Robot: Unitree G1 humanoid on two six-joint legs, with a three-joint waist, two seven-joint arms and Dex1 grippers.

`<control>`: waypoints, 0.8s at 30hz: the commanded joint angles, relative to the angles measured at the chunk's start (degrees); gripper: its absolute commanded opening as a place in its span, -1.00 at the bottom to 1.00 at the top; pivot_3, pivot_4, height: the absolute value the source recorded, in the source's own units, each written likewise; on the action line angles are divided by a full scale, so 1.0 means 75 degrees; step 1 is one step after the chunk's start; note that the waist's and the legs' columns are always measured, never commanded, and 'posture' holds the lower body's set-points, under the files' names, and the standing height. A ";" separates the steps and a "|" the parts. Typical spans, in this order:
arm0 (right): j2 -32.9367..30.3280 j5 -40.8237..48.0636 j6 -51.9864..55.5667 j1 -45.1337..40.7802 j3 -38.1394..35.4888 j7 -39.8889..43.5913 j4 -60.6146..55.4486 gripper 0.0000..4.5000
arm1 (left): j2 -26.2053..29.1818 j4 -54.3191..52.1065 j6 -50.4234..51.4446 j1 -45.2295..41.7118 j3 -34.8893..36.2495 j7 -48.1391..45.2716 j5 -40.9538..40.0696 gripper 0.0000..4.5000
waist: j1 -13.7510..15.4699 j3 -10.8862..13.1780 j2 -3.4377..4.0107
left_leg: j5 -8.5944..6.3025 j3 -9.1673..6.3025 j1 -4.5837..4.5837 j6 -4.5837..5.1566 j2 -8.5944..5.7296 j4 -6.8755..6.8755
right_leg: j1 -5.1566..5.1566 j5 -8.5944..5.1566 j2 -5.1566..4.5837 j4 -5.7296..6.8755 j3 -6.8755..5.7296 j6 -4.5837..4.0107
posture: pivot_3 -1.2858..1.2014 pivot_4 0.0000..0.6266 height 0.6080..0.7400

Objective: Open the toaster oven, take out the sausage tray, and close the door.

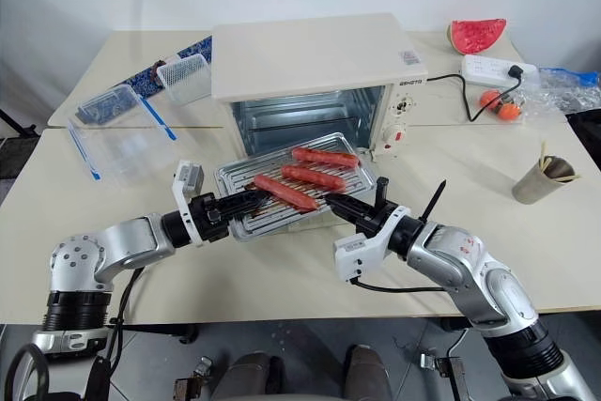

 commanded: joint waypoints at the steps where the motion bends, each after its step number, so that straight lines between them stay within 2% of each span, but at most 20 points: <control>1: 0.0000 0.0210 -0.0120 -0.0053 -0.0141 -0.0030 -0.0214 -1.00 | -0.0033 0.0001 -0.0067 -0.0065 0.0070 0.0044 -0.0306 -0.39 | 0.0003 0.0000 0.0000 | 0.0000 0.0007 0.0000 0.0000 0.0000 0.0000 | 0.0000 0.0000 0.0000 0.0000 0.0000 0.0000 | 0.03 -0.52 1.00; 6: 0.0028 0.0256 -0.0090 -0.0048 -0.0153 0.0016 -0.0188 -1.00 | 0.0057 -0.0015 -0.0017 -0.0004 0.0019 0.0069 -0.0679 -0.99 | 0.0004 0.0000 0.0000 | 0.0000 0.0016 0.0000 0.0000 0.0000 0.0000 | 0.0001 0.0000 0.0000 -0.0001 0.0000 0.0000 | 0.03 -0.52 1.00; 11: -0.0017 0.1104 0.0103 0.0097 -0.0208 0.0456 -0.0270 -1.00 | 0.0208 0.0000 -0.0037 0.0088 0.0029 0.0264 -0.1377 -0.99 | 0.0004 0.0000 0.0000 | 0.0000 0.0010 0.0000 0.0000 0.0000 0.0000 | 0.0001 0.0000 0.0000 -0.0001 0.0002 0.0000 | 0.03 -0.52 1.00; 14: -0.0035 0.1931 0.0332 0.0257 -0.0310 0.0841 -0.0430 -0.64 | 0.0271 0.0039 0.0143 0.0208 0.0240 0.0203 -0.1399 -1.00 | 0.0006 0.0000 0.0000 | 0.0000 0.0009 0.0000 0.0000 0.0000 -0.0001 | 0.0001 0.0000 0.0000 -0.0001 0.0002 0.0000 | 0.03 -0.52 1.00; 19: -0.0195 0.3132 0.0474 0.0412 -0.0613 0.1319 -0.0534 0.12 | 0.0515 -0.0013 0.0529 0.0728 0.0785 0.0002 -0.1399 -1.00 | -0.0006 0.0000 0.0000 | 0.0000 0.0006 0.0001 0.0000 0.0002 -0.0003 | 0.0000 -0.0001 0.0001 -0.0002 0.0002 -0.0001 | 0.03 -0.52 1.00; 24: -0.0412 0.4738 0.0593 0.0709 -0.1143 0.1939 -0.0373 0.86 | 0.0398 -0.0112 0.0620 0.1407 0.1598 -0.0100 -0.1399 -1.00 | 0.0011 0.0000 0.0000 | -0.0001 -0.0003 0.0001 0.0002 0.0002 -0.0003 | 0.0002 -0.0001 0.0000 -0.0007 0.0004 -0.0002 | 0.03 -0.52 1.00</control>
